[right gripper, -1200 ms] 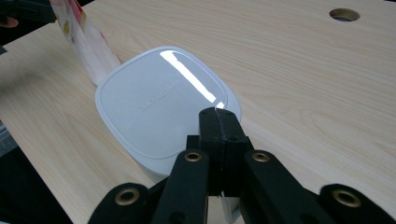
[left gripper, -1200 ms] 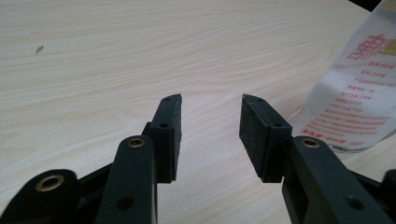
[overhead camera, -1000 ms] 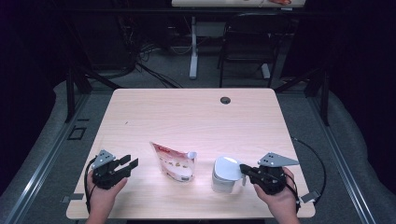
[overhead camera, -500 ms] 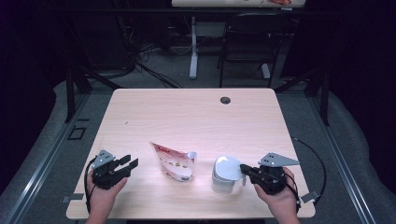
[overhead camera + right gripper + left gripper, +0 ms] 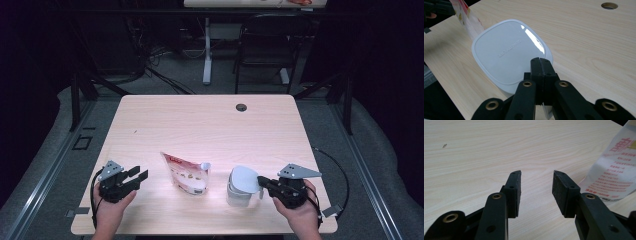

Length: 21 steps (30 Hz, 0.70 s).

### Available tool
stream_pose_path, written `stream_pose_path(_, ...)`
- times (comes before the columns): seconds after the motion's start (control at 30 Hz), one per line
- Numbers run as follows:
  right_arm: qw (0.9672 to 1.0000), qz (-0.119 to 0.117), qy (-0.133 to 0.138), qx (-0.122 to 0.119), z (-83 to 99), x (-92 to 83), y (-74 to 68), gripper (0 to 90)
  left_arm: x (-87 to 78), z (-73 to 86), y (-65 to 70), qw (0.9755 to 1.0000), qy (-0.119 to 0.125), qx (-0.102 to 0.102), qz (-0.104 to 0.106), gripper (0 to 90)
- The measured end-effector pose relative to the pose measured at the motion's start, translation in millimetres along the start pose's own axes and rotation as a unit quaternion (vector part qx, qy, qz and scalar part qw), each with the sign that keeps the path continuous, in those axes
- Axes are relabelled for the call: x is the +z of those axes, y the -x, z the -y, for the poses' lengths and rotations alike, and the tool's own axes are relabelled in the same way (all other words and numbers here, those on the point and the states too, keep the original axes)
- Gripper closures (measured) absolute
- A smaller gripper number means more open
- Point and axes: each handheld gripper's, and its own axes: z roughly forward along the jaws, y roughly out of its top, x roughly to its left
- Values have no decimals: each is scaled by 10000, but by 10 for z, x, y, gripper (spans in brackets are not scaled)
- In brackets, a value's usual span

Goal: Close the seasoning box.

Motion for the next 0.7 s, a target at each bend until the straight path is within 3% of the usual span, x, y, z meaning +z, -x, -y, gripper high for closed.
stream_pose_path(0.7,9999,62,-109,46,39,2,31,900,-6,-3,-1,10000,-19,-2,-13,593)
